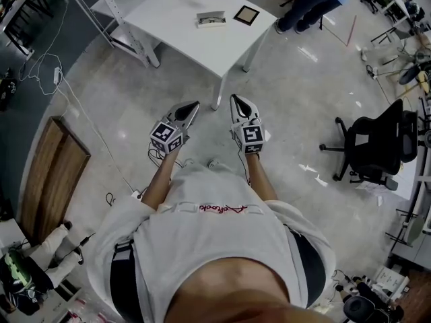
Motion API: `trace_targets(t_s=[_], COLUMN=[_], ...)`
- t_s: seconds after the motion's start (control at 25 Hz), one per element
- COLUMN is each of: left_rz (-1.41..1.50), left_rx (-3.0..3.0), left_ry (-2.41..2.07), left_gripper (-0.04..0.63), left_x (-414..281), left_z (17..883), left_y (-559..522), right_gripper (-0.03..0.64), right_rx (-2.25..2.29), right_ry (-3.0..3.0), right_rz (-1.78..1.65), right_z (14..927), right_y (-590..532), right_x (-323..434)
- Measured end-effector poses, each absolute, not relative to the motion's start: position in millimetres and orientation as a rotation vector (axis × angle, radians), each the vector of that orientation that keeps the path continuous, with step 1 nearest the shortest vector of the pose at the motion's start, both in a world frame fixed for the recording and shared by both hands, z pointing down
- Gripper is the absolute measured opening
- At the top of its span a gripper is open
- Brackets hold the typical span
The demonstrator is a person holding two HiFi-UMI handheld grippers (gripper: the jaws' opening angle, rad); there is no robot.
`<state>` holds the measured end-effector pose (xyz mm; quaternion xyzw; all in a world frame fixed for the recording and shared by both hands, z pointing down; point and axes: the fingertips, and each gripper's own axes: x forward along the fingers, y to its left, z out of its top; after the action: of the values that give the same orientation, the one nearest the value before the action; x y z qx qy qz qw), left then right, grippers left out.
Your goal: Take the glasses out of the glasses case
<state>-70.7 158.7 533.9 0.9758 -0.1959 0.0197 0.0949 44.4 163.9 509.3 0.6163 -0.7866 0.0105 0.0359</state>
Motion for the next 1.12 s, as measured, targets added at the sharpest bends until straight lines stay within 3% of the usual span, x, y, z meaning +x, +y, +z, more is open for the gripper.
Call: trace_targets(t_s=[1.12], left_rz=[0.06], left_rx=[2.854], left_ry=[-0.656], left_gripper=[-0.009], left_x=[-31], left_z=[554], left_y=[111], right_gripper=[0.026], right_rx=[1.815], right_ry=[-2.466], right_rz=[0.062], right_z=[533], right_y=[107], right_x=[81])
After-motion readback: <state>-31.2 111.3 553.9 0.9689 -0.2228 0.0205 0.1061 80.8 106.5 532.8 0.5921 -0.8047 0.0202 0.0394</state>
